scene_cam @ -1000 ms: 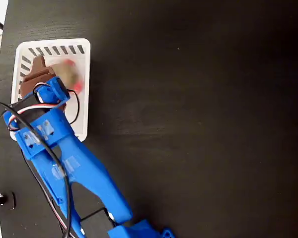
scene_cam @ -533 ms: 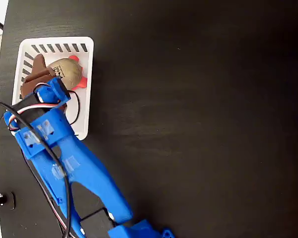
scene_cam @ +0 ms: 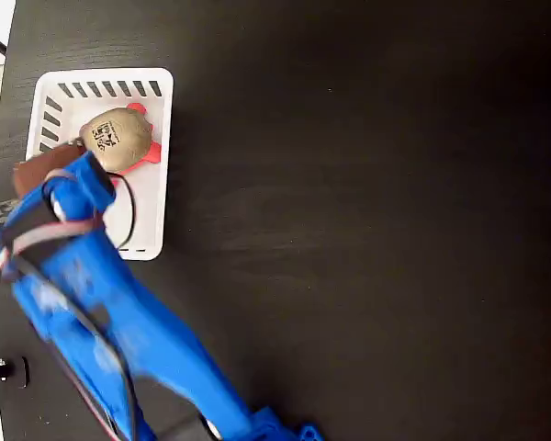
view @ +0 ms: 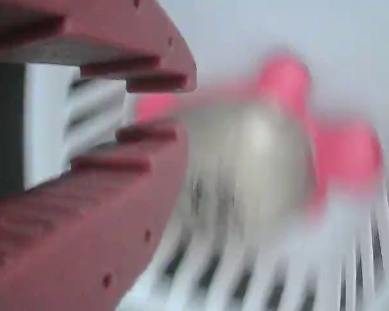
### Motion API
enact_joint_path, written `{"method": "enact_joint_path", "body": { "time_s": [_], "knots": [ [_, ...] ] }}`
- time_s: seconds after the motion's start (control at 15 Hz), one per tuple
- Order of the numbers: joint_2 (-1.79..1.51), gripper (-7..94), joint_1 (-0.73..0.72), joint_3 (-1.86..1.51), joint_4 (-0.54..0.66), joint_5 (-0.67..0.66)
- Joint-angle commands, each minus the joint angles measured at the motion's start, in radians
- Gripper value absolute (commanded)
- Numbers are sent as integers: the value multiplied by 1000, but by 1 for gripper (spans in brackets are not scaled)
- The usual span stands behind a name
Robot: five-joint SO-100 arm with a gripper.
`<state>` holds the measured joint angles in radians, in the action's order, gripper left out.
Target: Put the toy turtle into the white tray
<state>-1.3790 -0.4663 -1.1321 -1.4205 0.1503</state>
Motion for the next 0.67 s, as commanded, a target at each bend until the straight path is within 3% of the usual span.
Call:
{"method": "enact_joint_path", "body": {
  "time_s": [0.0,0.33,0.6],
  "knots": [
    [-310,0,-2,-46,31,-5],
    [-739,0,46,-364,11,18],
    [-1068,0,212,-776,236,-25]
  ]
}}
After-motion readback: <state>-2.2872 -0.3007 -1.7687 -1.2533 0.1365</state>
